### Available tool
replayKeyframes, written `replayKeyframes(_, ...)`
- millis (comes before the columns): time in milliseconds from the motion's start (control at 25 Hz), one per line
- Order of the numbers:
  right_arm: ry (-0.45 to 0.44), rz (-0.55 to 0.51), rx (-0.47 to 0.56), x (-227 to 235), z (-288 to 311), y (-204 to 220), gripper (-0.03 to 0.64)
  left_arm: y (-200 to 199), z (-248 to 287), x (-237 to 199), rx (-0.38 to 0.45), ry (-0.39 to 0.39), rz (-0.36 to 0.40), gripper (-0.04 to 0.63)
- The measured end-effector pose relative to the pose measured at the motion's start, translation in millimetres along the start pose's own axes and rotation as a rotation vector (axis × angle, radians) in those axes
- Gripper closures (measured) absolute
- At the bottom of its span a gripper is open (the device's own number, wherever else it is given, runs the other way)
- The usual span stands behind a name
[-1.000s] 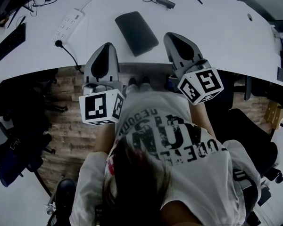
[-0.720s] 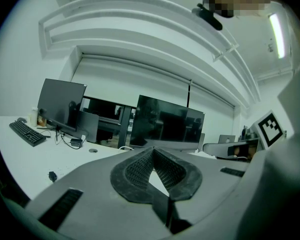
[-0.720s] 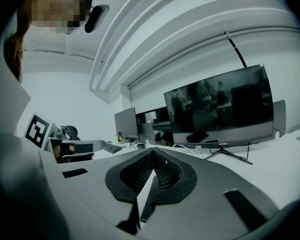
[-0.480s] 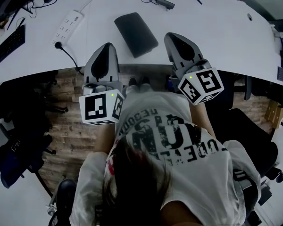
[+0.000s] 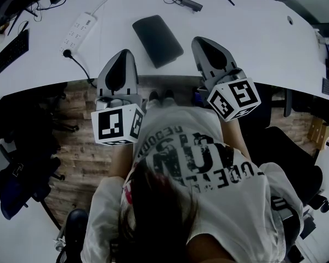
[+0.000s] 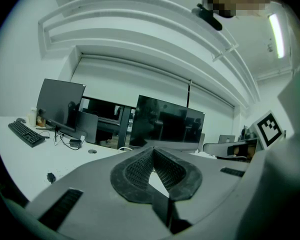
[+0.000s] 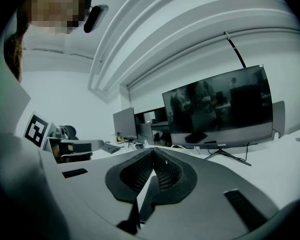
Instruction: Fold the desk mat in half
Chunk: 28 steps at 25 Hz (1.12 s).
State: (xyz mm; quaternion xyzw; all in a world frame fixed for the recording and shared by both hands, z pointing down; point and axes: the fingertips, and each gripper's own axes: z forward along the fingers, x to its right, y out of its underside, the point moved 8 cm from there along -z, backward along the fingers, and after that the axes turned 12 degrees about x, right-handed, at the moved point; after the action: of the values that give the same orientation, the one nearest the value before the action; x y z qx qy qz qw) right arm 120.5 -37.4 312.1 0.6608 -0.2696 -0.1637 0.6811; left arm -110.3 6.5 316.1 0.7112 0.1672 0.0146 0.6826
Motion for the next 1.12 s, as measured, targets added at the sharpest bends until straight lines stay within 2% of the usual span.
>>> replayKeyframes(1120,0.007,0.002,0.001,7.3,-0.3,-0.5,0.623,1.6,5.8,4.0,0.004,0.001,-0.004,0.594)
